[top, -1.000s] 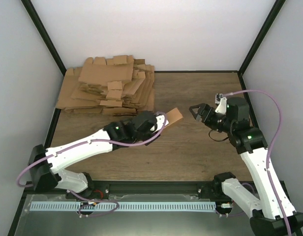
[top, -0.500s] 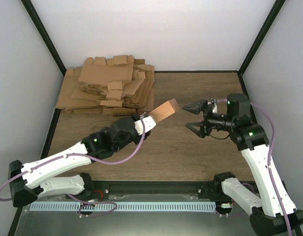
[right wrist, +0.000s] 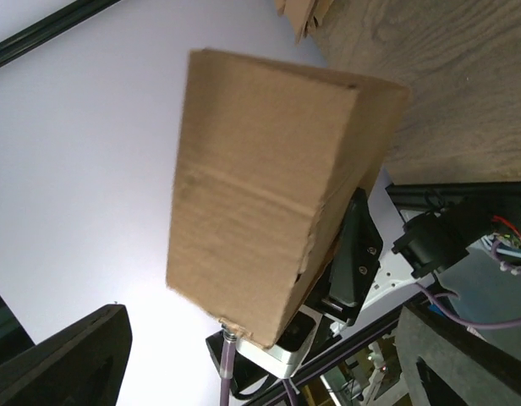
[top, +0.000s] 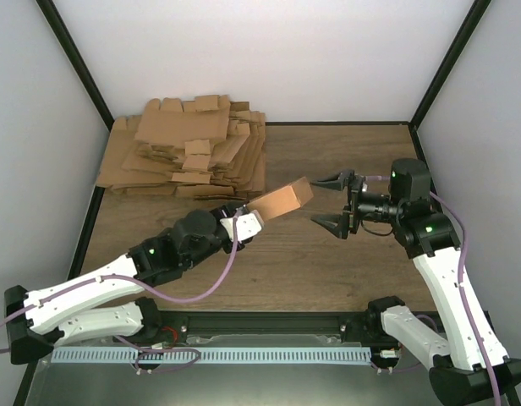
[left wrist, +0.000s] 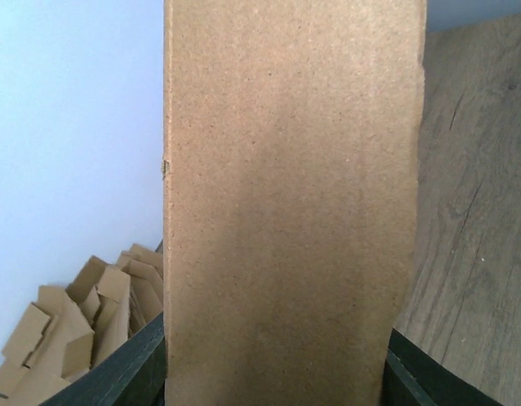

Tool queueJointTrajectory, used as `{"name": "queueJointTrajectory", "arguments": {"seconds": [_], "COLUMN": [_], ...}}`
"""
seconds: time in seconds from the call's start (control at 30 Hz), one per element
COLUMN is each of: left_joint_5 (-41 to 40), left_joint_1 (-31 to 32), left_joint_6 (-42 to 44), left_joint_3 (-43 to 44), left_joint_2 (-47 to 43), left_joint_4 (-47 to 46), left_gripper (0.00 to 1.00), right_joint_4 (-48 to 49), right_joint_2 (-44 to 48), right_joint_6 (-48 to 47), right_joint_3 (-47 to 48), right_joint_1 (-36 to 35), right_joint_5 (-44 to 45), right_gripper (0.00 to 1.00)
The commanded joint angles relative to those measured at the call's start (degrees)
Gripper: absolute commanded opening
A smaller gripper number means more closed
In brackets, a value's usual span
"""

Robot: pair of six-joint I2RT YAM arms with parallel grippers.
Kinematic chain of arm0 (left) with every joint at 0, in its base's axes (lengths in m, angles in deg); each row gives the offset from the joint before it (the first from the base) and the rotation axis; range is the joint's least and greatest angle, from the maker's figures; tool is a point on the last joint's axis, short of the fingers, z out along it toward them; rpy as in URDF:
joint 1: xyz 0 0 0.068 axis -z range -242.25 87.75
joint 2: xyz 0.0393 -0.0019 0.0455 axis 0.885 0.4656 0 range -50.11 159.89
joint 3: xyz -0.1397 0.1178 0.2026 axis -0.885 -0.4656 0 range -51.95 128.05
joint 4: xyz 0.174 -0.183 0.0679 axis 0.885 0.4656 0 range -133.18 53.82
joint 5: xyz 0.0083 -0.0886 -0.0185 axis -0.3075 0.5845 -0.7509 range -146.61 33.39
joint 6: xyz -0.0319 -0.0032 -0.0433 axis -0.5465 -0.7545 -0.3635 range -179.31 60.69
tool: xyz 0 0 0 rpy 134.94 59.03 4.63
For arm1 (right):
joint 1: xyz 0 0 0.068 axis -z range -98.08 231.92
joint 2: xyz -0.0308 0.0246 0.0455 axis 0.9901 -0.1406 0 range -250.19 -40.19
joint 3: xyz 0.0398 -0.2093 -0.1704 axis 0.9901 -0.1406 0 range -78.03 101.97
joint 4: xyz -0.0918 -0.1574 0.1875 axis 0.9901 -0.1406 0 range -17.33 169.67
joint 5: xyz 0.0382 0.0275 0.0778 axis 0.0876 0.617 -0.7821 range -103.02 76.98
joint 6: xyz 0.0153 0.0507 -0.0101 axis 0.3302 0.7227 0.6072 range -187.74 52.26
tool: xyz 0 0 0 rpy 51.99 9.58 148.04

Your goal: Fold the paper box

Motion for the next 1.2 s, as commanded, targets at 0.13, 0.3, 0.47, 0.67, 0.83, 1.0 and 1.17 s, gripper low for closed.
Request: {"name": "queueJointTrajectory", "arguments": {"seconds": [0.13,0.3,0.47,0.67,0.83,1.0,1.17], "left_joint_5": [3.02,4.08,4.4,4.64,4.82,4.9,5.06], "left_joint_1": [0.73,0.76,0.84,0.89,0.86,0.93,1.0], "left_joint_6": [9.68,11.12,11.92,13.33,13.31,13.29,13.49], "left_joint_3": [-0.78,-1.84,-2.38,-2.3,-2.02,-2.12,-2.08], "left_joint_2": [-2.37,-3.02,-2.57,-1.93,-0.88,-0.4,-0.5], "left_joint_4": [-1.92,-1.78,-1.79,-2.59,-3.29,-3.72,-3.97], "left_gripper": [0.51,0.52,0.52,0.52,0.51,0.51,0.53], "right_joint_4": [-2.49,-3.59,-2.94,-3.44,-3.81,-2.78,-2.48], "right_joint_2": [-1.76,-3.45,-3.75,-3.86,-3.2,-2.44,-2.39], "right_joint_6": [-0.47,-2.24,-2.56,-3.46,-3.85,-3.29,-3.27], "right_joint_3": [2.33,2.81,2.15,0.23,-2.18,-3.66,-4.34], "right_joint_1": [0.07,0.04,0.03,0.06,0.03,0.11,0.06], "right_joint_5": [-5.37,-4.68,-4.13,-3.69,-3.61,-4.39,-4.83], "right_gripper": [0.87,0.86,0.82,0.76,0.68,0.62,0.48]}}
